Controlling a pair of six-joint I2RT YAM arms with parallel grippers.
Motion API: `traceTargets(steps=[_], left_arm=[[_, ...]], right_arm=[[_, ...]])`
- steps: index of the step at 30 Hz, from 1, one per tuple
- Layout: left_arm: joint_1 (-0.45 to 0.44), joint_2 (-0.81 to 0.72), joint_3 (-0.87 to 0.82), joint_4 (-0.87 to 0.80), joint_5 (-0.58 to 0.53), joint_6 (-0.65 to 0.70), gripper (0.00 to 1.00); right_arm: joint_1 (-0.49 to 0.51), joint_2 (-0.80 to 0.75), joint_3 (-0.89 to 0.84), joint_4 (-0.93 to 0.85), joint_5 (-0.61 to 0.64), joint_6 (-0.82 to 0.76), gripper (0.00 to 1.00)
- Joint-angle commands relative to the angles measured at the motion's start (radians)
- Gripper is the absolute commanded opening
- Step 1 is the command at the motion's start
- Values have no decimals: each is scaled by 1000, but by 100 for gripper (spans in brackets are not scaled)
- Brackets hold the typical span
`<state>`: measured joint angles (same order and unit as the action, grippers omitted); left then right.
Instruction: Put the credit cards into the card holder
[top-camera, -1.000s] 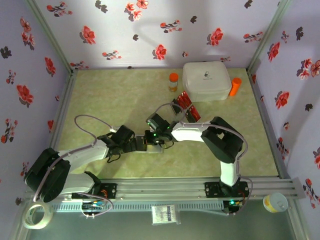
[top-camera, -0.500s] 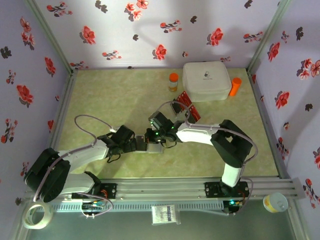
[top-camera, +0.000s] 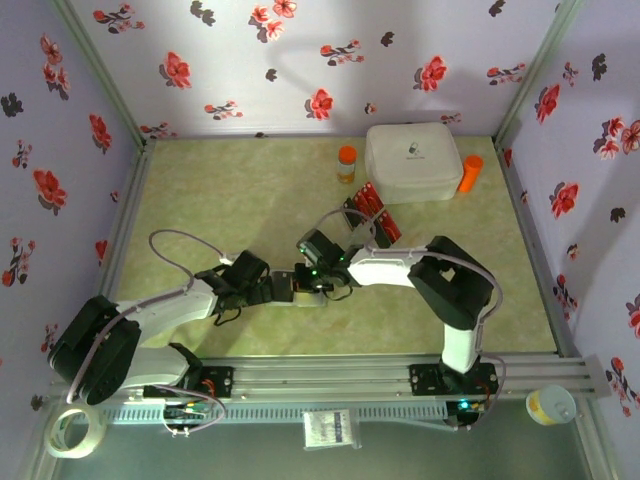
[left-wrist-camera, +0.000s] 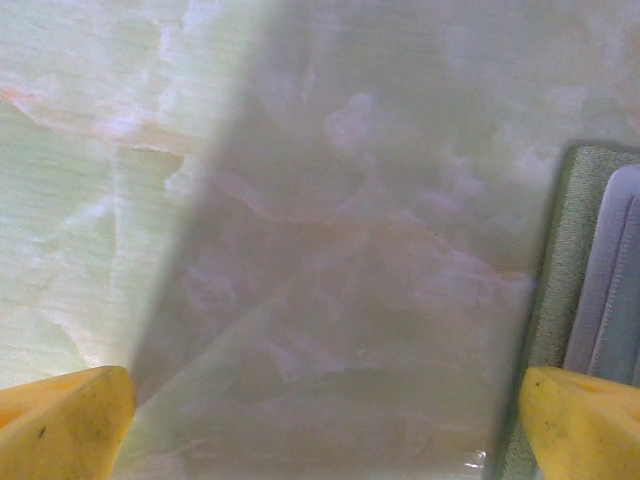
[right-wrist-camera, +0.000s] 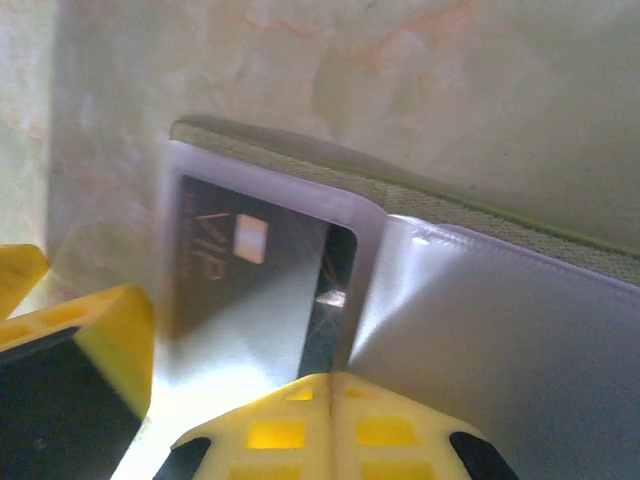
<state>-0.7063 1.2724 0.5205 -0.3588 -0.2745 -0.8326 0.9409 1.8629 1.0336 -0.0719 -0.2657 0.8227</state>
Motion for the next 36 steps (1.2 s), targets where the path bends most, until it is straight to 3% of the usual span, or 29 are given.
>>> traceTargets(steps=[1, 23, 36], left_arm=[[10, 16, -24, 35, 4, 4, 100], [28, -104, 54, -56, 10, 8, 100], [29, -90, 100, -82, 29, 26, 100]], right_arm=[[14, 39, 32, 5, -8, 21, 0], [24, 0, 73, -56, 9, -4, 0], [14, -12, 71, -69, -3, -16, 0]])
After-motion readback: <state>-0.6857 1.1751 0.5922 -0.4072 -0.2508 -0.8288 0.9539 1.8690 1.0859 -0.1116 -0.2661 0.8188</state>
